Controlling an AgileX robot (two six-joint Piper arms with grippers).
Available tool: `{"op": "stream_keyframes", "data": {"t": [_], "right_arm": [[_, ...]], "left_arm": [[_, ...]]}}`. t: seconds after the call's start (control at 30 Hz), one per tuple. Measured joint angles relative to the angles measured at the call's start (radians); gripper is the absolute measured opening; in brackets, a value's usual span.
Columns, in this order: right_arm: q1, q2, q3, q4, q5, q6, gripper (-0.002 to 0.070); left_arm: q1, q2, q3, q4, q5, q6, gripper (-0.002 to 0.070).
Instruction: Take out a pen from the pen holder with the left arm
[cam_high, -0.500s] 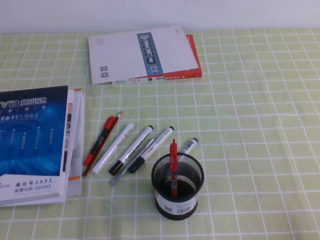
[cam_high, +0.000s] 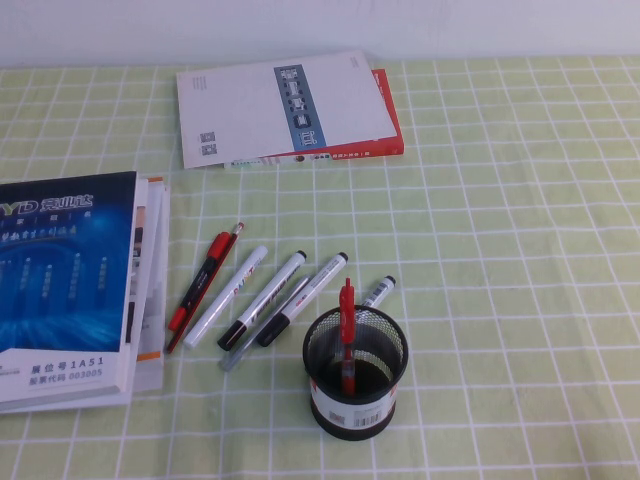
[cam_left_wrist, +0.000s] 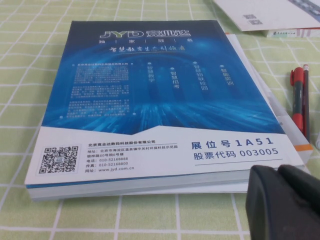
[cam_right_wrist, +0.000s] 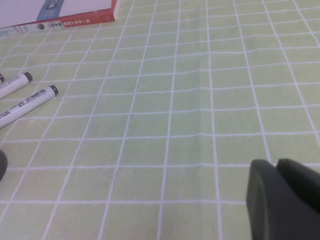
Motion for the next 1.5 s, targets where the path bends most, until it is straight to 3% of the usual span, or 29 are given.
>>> {"op": "stream_keyframes", "data": {"t": [0.6, 0.87, 1.1, 1.5], "right_arm": [[0.0, 0.0, 0.0, 0.0, 0.0, 0.0, -0.0014], [0.0, 0.0, 0.0, 0.0, 0.0, 0.0, -0.0014], [0.0, 0.0, 0.0, 0.0, 0.0, 0.0, -0.0014], [0.0, 0.0, 0.0, 0.0, 0.0, 0.0, -0.0014]], "left_arm": [[0.0, 0.0, 0.0, -0.016, -0.012, -0.002, -0.0002], [0.0, 0.0, 0.0, -0.215, -0.063, -0.068, -0.0002], [0.0, 0.0, 0.0, -0.447, -0.22, -0.1, -0.0002], [0.0, 0.0, -0.002, -0.498, -0.218, -0.032, -0.0002]]}}
